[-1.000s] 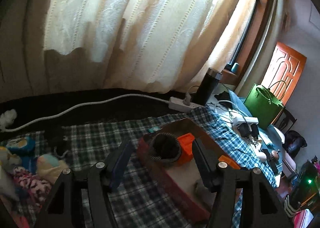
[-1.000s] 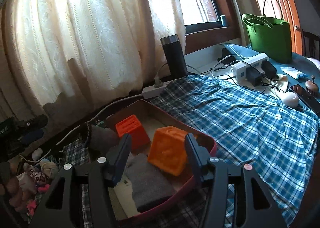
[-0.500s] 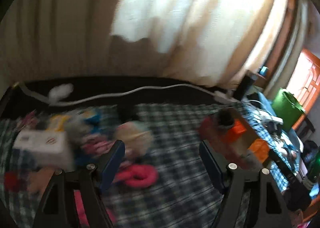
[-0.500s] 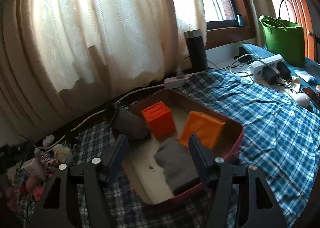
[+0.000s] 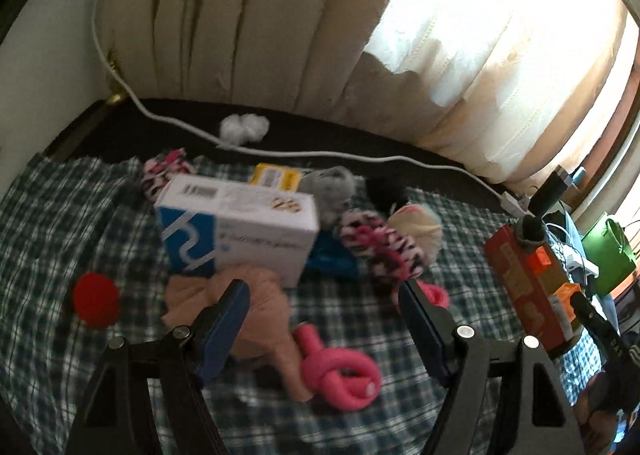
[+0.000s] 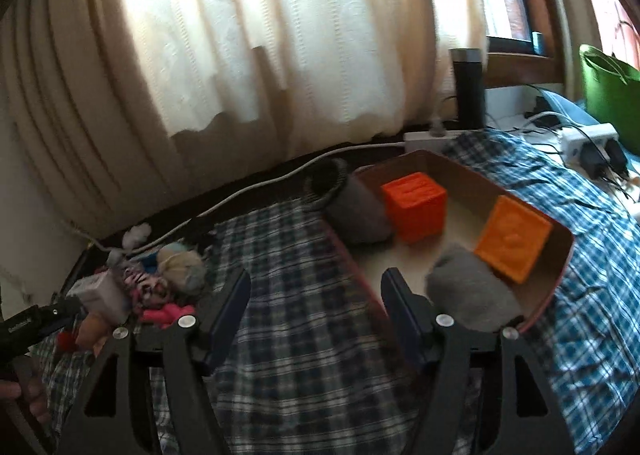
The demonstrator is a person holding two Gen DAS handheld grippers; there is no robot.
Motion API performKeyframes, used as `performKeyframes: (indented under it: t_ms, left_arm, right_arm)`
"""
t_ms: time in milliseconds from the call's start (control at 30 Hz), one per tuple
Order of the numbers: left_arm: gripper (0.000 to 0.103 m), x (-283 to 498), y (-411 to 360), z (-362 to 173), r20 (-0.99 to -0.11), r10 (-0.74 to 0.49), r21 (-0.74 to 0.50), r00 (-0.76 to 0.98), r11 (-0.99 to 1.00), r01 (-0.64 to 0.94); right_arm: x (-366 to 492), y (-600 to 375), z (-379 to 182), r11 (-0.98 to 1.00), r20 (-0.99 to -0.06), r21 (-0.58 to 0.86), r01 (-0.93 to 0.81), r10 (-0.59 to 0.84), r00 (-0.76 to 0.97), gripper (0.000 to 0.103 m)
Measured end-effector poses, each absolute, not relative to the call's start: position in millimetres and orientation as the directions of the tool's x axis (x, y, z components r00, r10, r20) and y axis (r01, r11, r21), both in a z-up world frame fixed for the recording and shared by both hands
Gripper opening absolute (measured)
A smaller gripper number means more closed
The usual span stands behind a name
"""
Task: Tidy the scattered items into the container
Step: 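Return both grippers to the pile and grasp the pink knit hat with the left gripper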
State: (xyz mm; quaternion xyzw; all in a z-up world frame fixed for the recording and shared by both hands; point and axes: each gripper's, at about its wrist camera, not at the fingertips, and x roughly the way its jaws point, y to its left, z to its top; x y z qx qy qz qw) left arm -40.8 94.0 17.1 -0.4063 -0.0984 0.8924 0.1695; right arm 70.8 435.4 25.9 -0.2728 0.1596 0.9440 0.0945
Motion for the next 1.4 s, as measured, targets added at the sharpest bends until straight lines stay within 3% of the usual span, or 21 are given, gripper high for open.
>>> performKeyframes:
  t_ms: [400,633,900,1400]
  left_arm:
    - [0.078,-58.8,79.1,-26.9,-0.767,0.256,-0.187,-0.588,-0.966,-0.177]
    - [0.078,-61.3,77.5,-36.1,-0.754,0.24,-0.164,-0.612,-0.97,-0.179]
    - [0.049,-53.5,80.2,-27.0,-0.718,0.256,-0.154,-0.647,-0.965,-0.211]
    - [0.047,-58.1,61.7,-26.0,-0.697,0.323,-0.209,-0.641,-0.946,-0.249]
  right_arm:
    - [45.0,381.0,22.0,-0.97,-0.583,0.191,-0.152,0.012,-0.812,0.073]
    - [22.3,351.7,18.0,-0.989,-0.62,0.145,-0.03,-0.067,-0.782,0.075]
    - [-9.7,309.4,4.6,-0.987,-0.669,0.102,0.125,-0.161,-0.726,0.076]
    - [-46.9,289.8,-36.9,-0.979,-0.759,0.108,0.173,-0.193,-0.621,0.076]
